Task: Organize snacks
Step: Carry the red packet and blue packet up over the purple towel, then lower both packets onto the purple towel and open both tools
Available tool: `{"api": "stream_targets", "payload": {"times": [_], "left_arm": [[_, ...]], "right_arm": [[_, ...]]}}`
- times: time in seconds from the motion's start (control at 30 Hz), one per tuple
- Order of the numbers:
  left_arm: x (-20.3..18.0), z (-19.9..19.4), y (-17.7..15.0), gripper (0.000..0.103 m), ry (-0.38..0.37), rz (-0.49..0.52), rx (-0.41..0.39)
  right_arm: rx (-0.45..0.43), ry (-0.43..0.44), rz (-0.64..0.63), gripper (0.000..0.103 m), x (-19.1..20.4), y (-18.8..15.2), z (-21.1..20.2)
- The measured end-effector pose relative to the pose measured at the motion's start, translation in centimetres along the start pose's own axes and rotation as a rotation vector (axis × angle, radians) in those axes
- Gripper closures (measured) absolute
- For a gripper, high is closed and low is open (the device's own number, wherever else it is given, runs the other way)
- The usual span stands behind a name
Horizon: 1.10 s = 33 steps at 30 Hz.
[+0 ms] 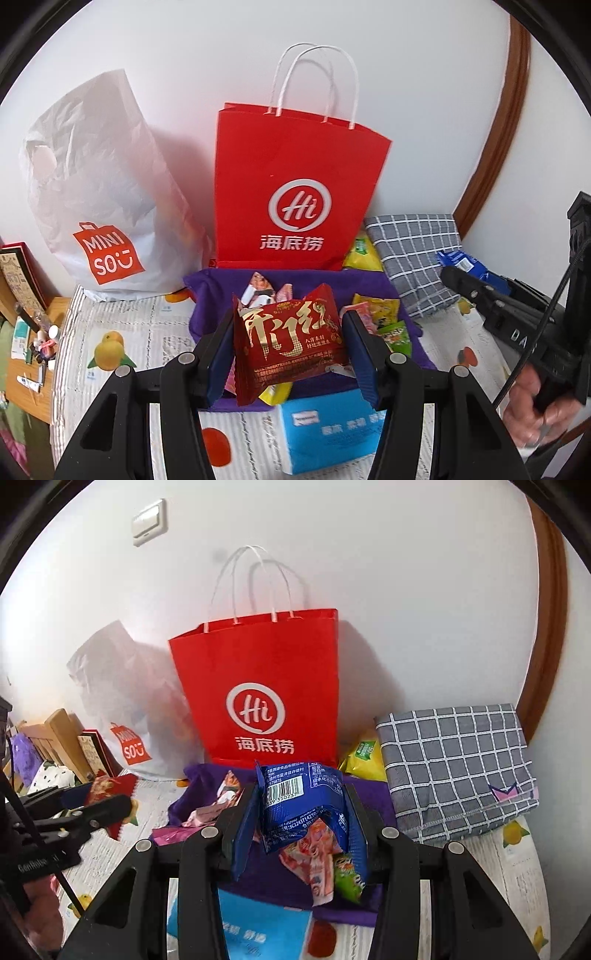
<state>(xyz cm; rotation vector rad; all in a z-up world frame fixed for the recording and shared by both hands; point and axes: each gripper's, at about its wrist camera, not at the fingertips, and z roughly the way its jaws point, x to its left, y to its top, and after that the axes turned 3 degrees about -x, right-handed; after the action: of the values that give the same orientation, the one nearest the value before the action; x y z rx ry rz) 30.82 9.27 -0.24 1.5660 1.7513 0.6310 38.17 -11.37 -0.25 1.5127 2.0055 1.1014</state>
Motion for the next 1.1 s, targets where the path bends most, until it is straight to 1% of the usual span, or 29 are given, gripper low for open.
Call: {"api": "stream_targets", "payload": {"times": [0.1, 0.23, 0.3, 0.43, 0.53, 0.63, 0.77, 0.93, 1.1], "left_arm": [[0.6, 1.4, 0.1, 0.049, 0.005, 0.002, 0.014], [1.5, 3.6, -0.1, 0.049, -0.017, -0.036, 0.043], [1.6, 4.9, -0.2, 0.049, -0.030, -0.047, 0.068], [1.5, 7.3, -0.2, 0.049, -0.006, -0.034, 0.102], [1.8, 8.8, -0.2, 0.049, -0.019, -0.053, 0.126], [1.7, 10.3, -0.3, 0.049, -0.023, -0.065, 0.155], [1.2, 11.9, -0.6, 0.049, -0.026, -0.062, 0.187], [0.8, 12.8, -0.9, 0.049, -0.027, -0.059, 0.204], [0.4, 13.3, -1.3, 0.049, -0.013, -0.046, 0.219]], "right_arm": [[0.019, 0.022, 0.014, 0.059, -1.1, -0.1, 1.6], [0.109, 0.050, 0.023, 0.059, -2.0, -0.7, 4.5], [0.135, 0.043, 0.029, 0.059, -2.5, -1.1, 5.6], [0.243, 0.028, 0.026, 0.058, -3.2, -2.2, 8.6], [0.291, 0.027, 0.033, 0.058, -3.6, -3.0, 10.2], [0.322, 0.015, 0.037, 0.058, -3.9, -3.5, 11.3], [0.331, 0.010, 0.051, 0.058, -4.5, -3.6, 11.7], [0.374, 0.024, 0.076, 0.058, -5.0, -4.2, 12.8], [0.390, 0.029, 0.073, 0.058, -4.8, -4.6, 13.5]]}}
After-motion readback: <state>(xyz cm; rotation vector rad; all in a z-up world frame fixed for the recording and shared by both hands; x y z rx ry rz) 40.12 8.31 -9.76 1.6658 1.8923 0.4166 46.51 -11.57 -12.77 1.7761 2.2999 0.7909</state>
